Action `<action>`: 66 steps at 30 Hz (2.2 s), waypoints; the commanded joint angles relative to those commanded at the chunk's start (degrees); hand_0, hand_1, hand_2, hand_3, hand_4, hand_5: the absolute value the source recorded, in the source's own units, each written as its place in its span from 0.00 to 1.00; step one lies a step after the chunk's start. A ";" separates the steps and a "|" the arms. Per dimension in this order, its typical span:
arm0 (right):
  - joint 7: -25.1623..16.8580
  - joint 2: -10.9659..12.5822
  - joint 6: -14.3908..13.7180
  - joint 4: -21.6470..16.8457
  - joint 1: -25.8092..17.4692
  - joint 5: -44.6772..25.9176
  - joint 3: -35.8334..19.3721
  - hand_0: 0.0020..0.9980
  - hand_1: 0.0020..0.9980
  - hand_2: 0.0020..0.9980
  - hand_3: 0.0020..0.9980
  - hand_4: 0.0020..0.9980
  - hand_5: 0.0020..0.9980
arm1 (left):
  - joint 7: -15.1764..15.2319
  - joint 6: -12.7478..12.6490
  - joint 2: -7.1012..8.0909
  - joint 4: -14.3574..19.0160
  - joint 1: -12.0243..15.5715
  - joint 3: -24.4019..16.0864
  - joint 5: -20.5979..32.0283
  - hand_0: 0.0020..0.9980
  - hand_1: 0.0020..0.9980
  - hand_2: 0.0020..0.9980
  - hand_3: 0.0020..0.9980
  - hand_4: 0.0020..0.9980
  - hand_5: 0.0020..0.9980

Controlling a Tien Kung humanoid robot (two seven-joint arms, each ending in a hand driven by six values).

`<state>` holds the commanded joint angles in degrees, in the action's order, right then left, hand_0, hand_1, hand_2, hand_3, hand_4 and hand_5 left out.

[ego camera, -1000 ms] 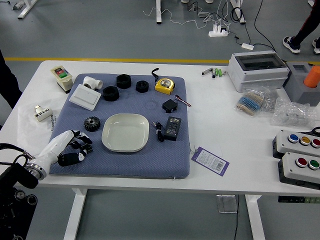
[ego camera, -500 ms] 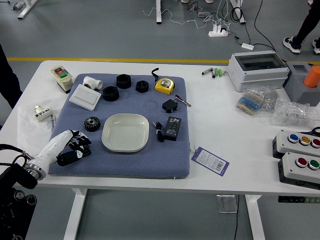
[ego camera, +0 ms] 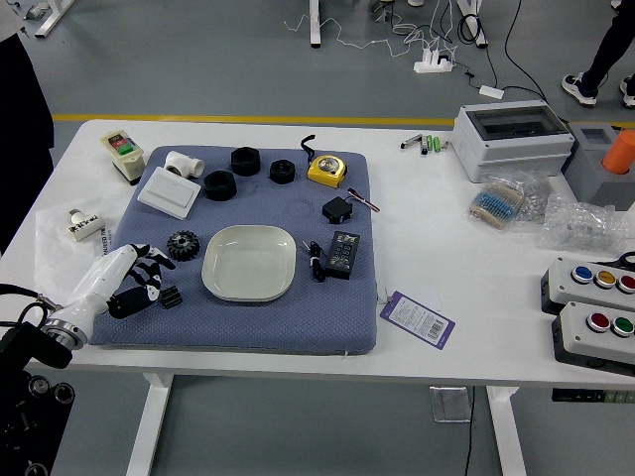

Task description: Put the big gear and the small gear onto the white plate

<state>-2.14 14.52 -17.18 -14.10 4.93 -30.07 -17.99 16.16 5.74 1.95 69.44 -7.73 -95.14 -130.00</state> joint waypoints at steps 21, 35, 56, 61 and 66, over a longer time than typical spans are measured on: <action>-0.08 0.08 0.01 0.03 0.10 0.00 0.00 0.68 0.69 0.72 0.56 0.79 0.68 | -6.35 7.69 2.34 4.89 0.48 3.27 0.00 0.63 0.72 0.79 0.82 0.90 0.00; -0.07 -0.05 0.04 0.03 -0.19 -0.16 0.35 0.69 0.69 0.72 0.56 0.79 0.68 | -7.43 3.21 1.17 0.76 0.72 2.90 0.00 0.46 0.60 0.67 0.71 0.68 0.00; -0.09 -0.02 0.10 0.01 -0.20 -0.09 0.25 0.68 0.69 0.73 0.56 0.79 0.68 | -7.98 2.56 1.05 0.22 0.62 3.58 0.00 0.37 0.47 0.52 0.61 0.41 0.00; -0.06 -0.01 0.10 0.03 -0.17 -0.05 0.22 0.68 0.69 0.73 0.56 0.79 0.68 | -7.77 2.25 1.11 0.95 0.55 3.54 0.00 0.37 0.47 0.52 0.61 0.40 0.00; -0.05 0.00 0.09 0.04 -0.09 -0.07 0.09 0.68 0.69 0.73 0.56 0.79 0.68 | -7.32 1.51 1.29 2.51 0.36 3.66 0.00 0.37 0.47 0.52 0.61 0.40 0.00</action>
<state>-2.19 14.52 -17.09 -14.06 4.83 -30.15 -17.90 8.84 7.25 3.24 71.95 -7.37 -91.48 -130.00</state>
